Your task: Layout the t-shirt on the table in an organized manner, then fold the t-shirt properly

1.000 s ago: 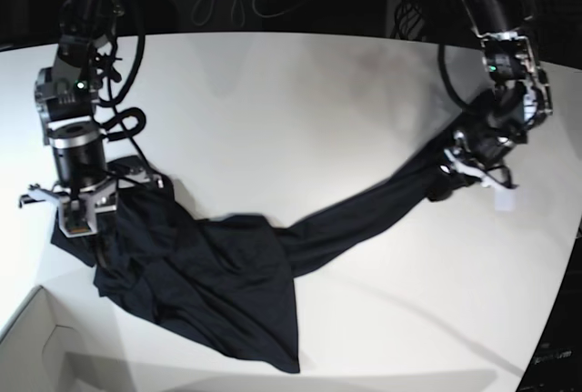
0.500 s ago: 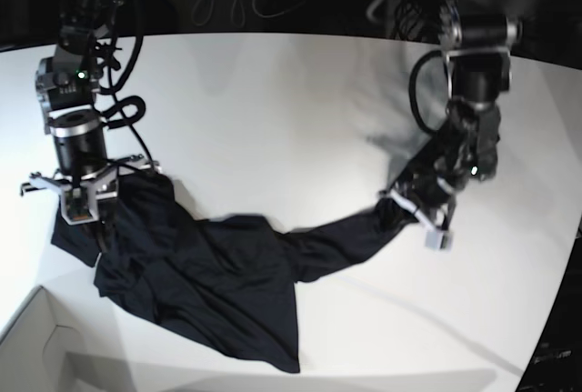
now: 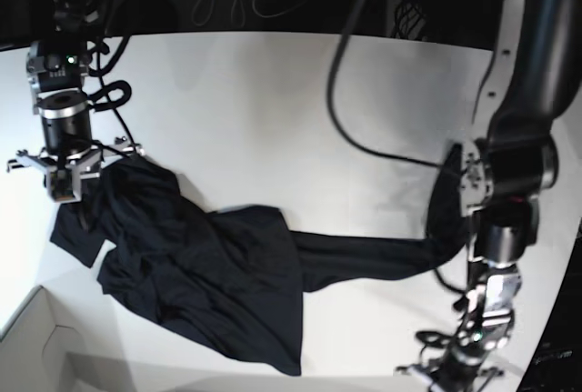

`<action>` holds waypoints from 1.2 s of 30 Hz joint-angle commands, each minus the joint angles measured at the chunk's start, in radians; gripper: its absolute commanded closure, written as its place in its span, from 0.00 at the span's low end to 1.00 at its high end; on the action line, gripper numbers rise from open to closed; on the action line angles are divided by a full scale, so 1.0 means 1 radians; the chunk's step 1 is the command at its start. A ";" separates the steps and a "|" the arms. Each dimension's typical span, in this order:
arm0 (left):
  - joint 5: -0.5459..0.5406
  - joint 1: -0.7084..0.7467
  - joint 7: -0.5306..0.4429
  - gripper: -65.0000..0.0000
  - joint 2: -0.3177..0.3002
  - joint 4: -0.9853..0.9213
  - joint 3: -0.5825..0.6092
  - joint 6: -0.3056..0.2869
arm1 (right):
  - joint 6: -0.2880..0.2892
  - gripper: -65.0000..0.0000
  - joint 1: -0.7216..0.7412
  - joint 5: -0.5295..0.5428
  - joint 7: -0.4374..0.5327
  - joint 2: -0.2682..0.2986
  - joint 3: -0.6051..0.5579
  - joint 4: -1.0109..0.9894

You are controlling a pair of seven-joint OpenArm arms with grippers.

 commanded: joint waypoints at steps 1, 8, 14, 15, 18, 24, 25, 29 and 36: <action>0.003 0.000 0.040 1.00 -0.016 0.048 -0.003 0.011 | -0.009 1.00 -0.004 0.005 0.024 0.010 0.020 0.022; 0.002 0.376 0.525 1.00 -0.002 0.674 -0.037 0.011 | -0.009 1.00 -0.006 0.005 0.024 0.007 0.030 0.022; 0.002 0.709 0.760 1.00 0.004 1.116 -0.201 0.011 | -0.009 1.00 0.002 0.036 0.023 -0.001 0.047 0.019; 0.002 0.753 0.789 1.00 0.004 1.150 -0.232 0.011 | -0.009 1.00 0.000 0.054 0.023 -0.001 0.047 0.019; 0.002 0.854 0.826 1.00 0.007 1.163 -0.291 0.009 | -0.009 1.00 -0.003 0.085 0.023 -0.001 0.047 0.017; -0.018 0.948 0.812 1.00 0.007 1.033 -0.310 0.002 | -0.009 1.00 -0.004 0.088 0.023 -0.001 0.045 0.012; -0.041 0.948 0.795 1.00 0.005 1.001 -0.310 -0.014 | -0.009 1.00 -0.004 0.088 0.023 -0.001 0.045 0.012; -0.124 0.890 0.697 1.00 -0.005 0.794 -0.305 -0.041 | -0.009 1.00 -0.008 0.088 0.018 -0.001 0.047 0.012; -0.129 0.437 0.281 1.00 -0.067 0.097 -0.305 -0.040 | -0.009 1.00 -0.058 0.083 0.021 -0.001 0.051 0.014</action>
